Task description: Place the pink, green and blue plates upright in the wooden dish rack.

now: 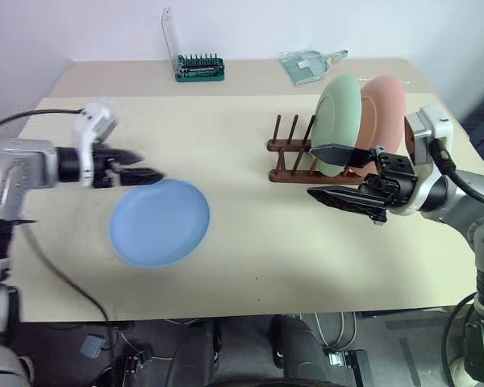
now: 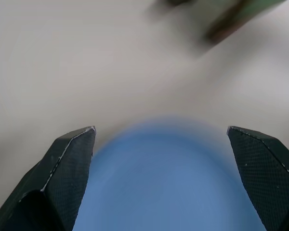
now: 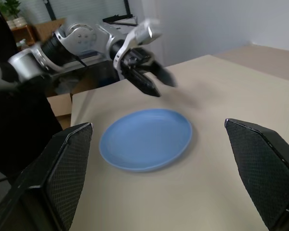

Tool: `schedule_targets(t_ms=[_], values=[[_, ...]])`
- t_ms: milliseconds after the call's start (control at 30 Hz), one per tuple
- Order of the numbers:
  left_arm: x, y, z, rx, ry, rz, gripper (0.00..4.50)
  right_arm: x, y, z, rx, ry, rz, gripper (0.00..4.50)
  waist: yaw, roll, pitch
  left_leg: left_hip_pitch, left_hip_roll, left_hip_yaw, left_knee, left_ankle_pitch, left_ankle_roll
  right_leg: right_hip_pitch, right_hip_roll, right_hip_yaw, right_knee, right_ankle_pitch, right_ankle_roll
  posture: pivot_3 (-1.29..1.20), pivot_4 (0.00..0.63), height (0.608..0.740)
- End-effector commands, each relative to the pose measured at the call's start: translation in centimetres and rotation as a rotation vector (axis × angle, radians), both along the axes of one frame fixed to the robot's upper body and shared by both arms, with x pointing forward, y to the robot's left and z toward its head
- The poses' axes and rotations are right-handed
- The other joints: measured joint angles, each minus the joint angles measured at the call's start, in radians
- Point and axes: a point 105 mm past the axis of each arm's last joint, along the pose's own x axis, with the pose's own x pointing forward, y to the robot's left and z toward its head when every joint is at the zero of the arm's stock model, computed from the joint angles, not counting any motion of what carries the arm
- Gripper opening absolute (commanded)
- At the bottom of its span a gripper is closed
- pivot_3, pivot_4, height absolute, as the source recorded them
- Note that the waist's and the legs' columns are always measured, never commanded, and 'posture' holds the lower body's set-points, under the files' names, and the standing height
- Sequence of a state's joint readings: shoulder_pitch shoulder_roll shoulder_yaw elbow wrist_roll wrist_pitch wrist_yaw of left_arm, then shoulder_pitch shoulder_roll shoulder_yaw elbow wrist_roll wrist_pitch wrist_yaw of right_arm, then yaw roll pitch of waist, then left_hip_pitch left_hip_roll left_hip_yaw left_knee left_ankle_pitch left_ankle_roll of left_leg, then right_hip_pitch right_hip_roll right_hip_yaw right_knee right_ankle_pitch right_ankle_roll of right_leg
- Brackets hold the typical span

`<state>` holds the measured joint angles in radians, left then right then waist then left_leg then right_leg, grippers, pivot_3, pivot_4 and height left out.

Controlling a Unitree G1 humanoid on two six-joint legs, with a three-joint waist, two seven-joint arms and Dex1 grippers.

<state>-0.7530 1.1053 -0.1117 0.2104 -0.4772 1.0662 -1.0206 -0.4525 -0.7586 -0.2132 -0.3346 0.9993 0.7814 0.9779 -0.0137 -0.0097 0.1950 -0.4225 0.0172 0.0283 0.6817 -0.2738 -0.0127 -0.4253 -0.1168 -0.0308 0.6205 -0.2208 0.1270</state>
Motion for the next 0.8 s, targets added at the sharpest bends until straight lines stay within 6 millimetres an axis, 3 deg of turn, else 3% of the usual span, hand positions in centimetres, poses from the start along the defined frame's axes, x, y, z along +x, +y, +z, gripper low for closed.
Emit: schedule_targets(t_ms=[33,133,233,533,633,800], values=[[-1.2,1.7,-0.3,0.012,0.174,0.119,4.5,0.2,0.9,0.3,0.027,-0.026,0.023,4.47,0.007,-0.002,0.001,-0.001,0.0,0.0,0.001,0.0,0.0,0.0,0.0,0.0,0.0,0.0,0.0,0.0,0.15,0.724],[-1.5,1.9,0.1,0.003,0.203,0.126,4.5,0.4,1.3,0.3,0.042,-0.03,0.027,4.47,0.026,-0.004,0.002,-0.004,0.0,0.0,0.003,0.0,0.0,-0.001,0.0,0.0,0.0,0.0,0.0,0.0,0.15,0.724],[-2.3,2.4,-0.8,0.021,0.283,0.15,4.5,0.5,1.4,0.1,0.043,-0.029,0.023,4.47,0.026,-0.005,0.001,-0.004,0.0,0.0,0.003,0.0,0.0,-0.001,0.0,0.0,0.0,0.0,0.0,0.0,0.15,0.724],[-1.9,0.2,-3.8,-0.062,0.404,0.152,4.5,0.3,1.5,0.3,0.044,-0.036,0.009,4.47,0.025,-0.005,0.001,-0.004,0.0,0.0,0.003,0.0,0.0,-0.001,0.0,0.0,0.001,0.0,0.0,0.0,0.15,0.724],[-1.7,0.0,-5.3,-0.043,0.418,0.158,3.65,0.2,1.3,-0.1,0.026,-0.034,-0.005,4.5,0.024,-0.005,0.001,-0.004,0.0,0.0,0.003,0.0,0.0,-0.001,0.0,0.0,0.001,0.0,0.0,0.0,0.15,0.724],[-1.3,-0.7,-5.5,-0.073,0.421,0.157,1.11,0.3,1.1,0.1,0.022,-0.037,-0.023,4.5,0.027,-0.006,0.001,-0.003,0.0,0.0,0.003,0.0,0.0,-0.001,0.0,0.0,0.002,0.0,0.0,0.0,0.15,0.724]])
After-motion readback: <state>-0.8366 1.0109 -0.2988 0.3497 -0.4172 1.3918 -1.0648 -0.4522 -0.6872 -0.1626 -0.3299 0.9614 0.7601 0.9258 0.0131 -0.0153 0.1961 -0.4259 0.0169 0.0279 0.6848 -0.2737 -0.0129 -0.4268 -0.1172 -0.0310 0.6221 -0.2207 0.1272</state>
